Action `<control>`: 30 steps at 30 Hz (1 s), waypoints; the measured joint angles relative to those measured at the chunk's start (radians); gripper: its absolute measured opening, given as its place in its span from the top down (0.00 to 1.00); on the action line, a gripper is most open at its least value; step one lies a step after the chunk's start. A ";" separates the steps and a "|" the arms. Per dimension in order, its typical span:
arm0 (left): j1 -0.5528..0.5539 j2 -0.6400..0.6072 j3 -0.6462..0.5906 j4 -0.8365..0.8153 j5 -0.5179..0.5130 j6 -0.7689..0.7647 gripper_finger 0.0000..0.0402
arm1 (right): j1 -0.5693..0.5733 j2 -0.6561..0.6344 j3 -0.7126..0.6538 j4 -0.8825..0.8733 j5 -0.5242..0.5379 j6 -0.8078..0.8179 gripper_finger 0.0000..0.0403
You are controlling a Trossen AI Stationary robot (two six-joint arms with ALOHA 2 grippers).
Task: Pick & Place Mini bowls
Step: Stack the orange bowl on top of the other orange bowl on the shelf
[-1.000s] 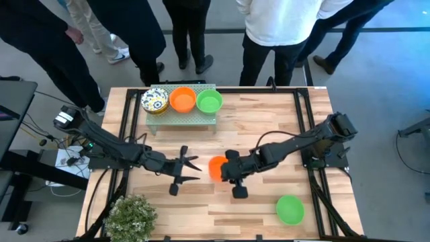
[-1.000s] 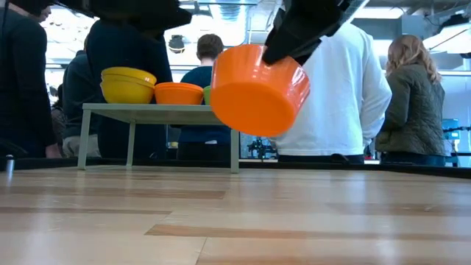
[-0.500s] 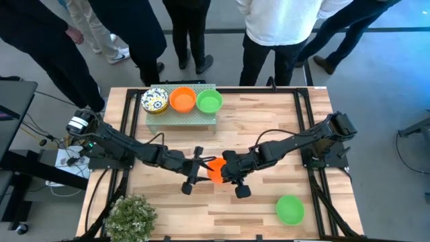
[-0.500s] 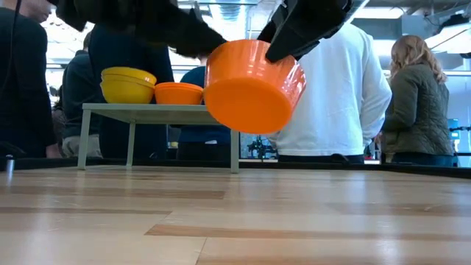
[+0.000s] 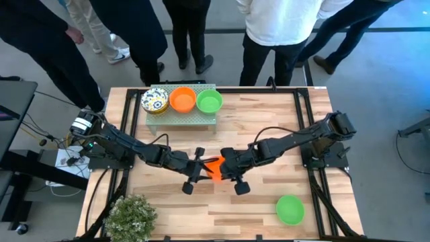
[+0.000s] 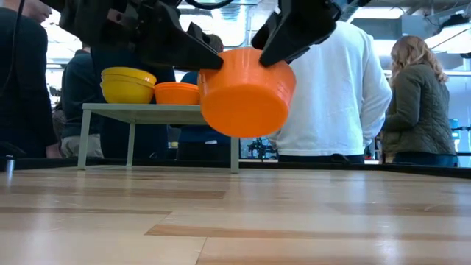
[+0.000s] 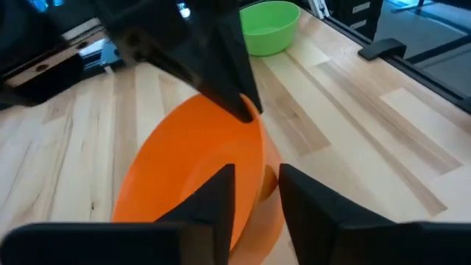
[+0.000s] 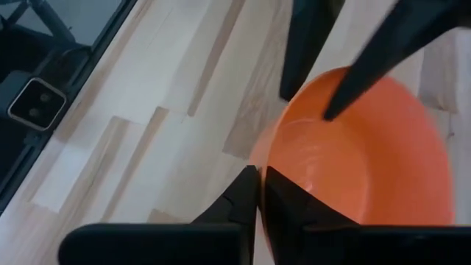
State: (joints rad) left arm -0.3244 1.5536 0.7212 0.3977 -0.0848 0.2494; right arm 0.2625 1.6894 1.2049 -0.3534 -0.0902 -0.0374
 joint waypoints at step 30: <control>-0.065 -0.191 0.209 -0.567 -0.216 -0.022 0.97 | -0.001 -0.216 0.210 -0.404 0.224 -0.020 0.77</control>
State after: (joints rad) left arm -0.3898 1.3629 0.9298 -0.1690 -0.3004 0.2273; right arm 0.2615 1.4733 1.4152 -0.7574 0.1333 -0.0573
